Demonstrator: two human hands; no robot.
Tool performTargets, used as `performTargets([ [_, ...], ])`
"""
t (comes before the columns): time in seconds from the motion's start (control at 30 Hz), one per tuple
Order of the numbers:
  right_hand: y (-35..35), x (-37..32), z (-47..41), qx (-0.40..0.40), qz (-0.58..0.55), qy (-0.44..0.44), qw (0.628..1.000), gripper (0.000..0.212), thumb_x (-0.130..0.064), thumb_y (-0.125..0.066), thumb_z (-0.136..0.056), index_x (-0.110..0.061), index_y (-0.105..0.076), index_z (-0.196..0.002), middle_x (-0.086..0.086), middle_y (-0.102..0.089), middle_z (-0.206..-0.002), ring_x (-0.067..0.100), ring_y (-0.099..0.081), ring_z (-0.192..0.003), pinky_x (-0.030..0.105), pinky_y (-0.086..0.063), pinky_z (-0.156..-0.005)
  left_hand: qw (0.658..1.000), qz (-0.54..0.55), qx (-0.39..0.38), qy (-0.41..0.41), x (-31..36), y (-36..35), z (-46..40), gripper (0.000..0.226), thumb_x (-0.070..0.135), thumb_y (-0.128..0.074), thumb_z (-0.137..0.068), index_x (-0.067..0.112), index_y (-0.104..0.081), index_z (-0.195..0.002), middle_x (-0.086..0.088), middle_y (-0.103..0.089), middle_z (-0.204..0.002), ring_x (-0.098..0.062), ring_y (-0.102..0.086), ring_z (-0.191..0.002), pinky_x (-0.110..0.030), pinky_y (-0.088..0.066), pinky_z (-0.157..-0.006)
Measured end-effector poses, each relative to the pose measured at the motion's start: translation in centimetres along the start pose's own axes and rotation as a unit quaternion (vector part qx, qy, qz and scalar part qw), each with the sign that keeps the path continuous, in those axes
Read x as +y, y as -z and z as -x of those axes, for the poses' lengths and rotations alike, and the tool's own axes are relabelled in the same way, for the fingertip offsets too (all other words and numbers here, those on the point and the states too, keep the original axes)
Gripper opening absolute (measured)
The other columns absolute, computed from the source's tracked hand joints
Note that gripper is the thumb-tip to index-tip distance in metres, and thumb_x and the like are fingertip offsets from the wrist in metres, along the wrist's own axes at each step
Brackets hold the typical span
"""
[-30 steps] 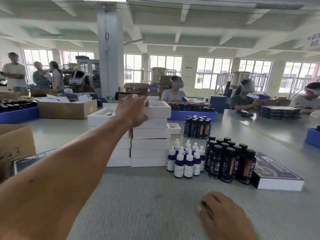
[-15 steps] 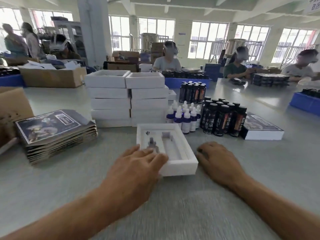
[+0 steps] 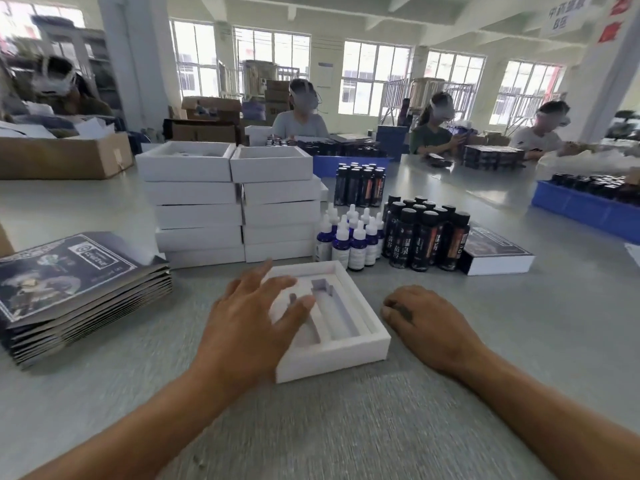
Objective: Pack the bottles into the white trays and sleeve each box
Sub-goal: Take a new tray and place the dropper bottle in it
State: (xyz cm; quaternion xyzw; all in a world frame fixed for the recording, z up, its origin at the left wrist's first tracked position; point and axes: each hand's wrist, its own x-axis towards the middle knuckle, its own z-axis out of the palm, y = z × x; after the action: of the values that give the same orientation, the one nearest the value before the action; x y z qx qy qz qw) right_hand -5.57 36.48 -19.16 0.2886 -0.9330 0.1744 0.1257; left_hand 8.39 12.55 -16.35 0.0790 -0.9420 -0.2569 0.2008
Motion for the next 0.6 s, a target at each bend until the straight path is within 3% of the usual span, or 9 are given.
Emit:
performTargets([
  [0.2,-0.1,0.0,0.0,0.009,-0.001,-0.003,1.000,0.030,-0.051,-0.042,-0.097,-0.031,-0.063,-0.105,-0.015,-0.060,-0.103,0.004,-0.053,-0.093,0.030,-0.048,-0.084,0.992,0.096,-0.058,0.049,-2.6,-1.8,-0.8,0.047,0.063,-0.041,-0.093,0.041,-0.059,-0.131,0.025,-0.016,-0.160,-0.007,-0.035,-0.139,-0.033,-0.031,-0.113],
  [0.47,-0.6,0.5,-0.2,0.008,0.028,0.009,1.000,0.032,-0.054,-0.039,-0.098,-0.032,-0.059,-0.107,-0.014,-0.057,-0.108,0.006,-0.052,-0.094,0.029,-0.047,-0.084,0.991,0.123,-0.044,0.037,-3.1,-1.9,-0.8,0.036,0.066,-0.041,-0.090,0.051,-0.063,-0.115,0.030,-0.020,-0.155,0.004,-0.039,-0.123,-0.024,-0.034,-0.098],
  [0.6,-0.7,0.5,-0.2,0.013,0.035,0.012,0.999,0.034,-0.054,-0.038,-0.099,-0.031,-0.060,-0.109,-0.013,-0.057,-0.110,0.006,-0.051,-0.095,0.027,-0.046,-0.082,0.991,0.126,-0.031,0.025,-3.3,-2.1,-0.7,0.057,0.074,-0.040,-0.082,0.042,-0.064,-0.122,0.034,-0.022,-0.150,0.006,-0.042,-0.120,-0.020,-0.034,-0.092],
])
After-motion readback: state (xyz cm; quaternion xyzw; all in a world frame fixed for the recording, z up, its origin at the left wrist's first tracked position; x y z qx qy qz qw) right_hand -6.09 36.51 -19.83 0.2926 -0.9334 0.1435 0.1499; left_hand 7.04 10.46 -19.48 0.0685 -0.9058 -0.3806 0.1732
